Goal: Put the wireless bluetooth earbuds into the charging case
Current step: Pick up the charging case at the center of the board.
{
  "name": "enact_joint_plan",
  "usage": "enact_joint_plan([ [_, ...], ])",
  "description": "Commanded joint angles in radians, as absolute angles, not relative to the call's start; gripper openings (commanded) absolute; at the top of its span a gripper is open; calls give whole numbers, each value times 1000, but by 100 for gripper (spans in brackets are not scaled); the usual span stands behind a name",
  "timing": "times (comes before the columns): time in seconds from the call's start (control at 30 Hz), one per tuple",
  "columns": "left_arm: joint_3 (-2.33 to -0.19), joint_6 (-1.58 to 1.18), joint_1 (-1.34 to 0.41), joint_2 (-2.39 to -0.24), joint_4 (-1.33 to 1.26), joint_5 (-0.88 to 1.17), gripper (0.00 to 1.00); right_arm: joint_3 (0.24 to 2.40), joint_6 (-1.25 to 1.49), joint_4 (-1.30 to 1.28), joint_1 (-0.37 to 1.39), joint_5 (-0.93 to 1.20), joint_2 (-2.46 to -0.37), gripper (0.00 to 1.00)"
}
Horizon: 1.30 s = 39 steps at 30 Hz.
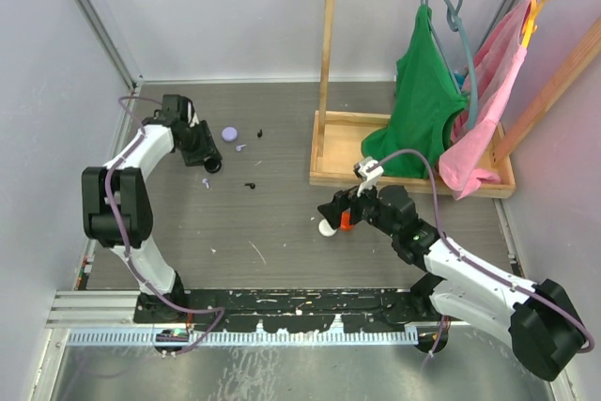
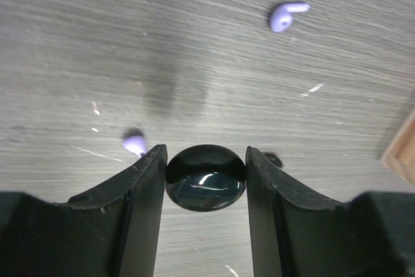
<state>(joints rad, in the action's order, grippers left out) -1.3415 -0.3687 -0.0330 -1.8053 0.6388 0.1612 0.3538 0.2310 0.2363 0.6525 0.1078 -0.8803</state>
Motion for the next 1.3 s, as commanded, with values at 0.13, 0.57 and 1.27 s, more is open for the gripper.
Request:
enact_joint_plan([
  [0.13, -1111, -646, -125, -1553, 350, 238, 42, 371, 274, 479, 658, 241, -986, 95],
  [0.57, -881, -921, -438, -1323, 115, 59, 42, 376, 324, 764, 666, 277, -1140, 92],
  [1.27, -815, -911, -837, -1153, -51, -372, 42, 397, 373, 1135, 688, 342, -1352, 71],
])
